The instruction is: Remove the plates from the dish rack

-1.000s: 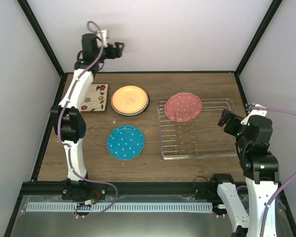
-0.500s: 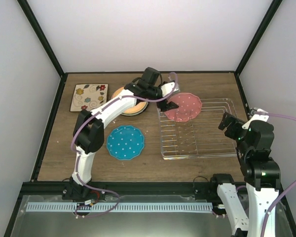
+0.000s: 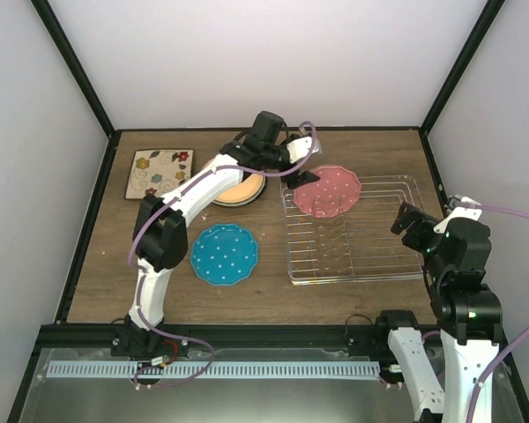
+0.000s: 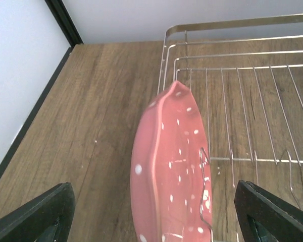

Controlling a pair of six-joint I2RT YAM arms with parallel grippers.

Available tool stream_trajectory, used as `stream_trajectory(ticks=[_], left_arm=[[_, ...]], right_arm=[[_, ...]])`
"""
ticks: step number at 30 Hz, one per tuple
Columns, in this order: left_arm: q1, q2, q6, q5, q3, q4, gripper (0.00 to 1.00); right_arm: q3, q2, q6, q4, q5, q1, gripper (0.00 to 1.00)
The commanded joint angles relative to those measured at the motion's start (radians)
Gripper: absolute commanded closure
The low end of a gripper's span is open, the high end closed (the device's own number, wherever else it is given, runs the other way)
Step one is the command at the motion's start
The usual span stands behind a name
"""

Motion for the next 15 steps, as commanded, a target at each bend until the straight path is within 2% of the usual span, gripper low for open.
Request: stream_trajectory(ticks=[1, 8, 12, 15], left_arm=[[-0.019, 0.069, 0.016, 0.024, 0.078, -0.011, 0.13], [-0.028, 0.167, -0.022, 0.025, 0.167, -0.018, 0.23], [-0.031, 0.192, -0.025, 0.023, 0.183, -0.022, 0.35], [-0.035, 0.200, -0.026, 0.019, 0.188, -0.021, 0.50]], right_arm=[[0.050, -0.003, -0.001, -0.022, 0.015, 0.007, 0.00], [0.071, -0.008, -0.001, -0.051, 0.031, 0.007, 0.00], [0.082, -0.014, 0.002, -0.073, 0.042, 0.007, 0.00], [0.089, -0.024, 0.007, -0.088, 0.053, 0.007, 0.00]])
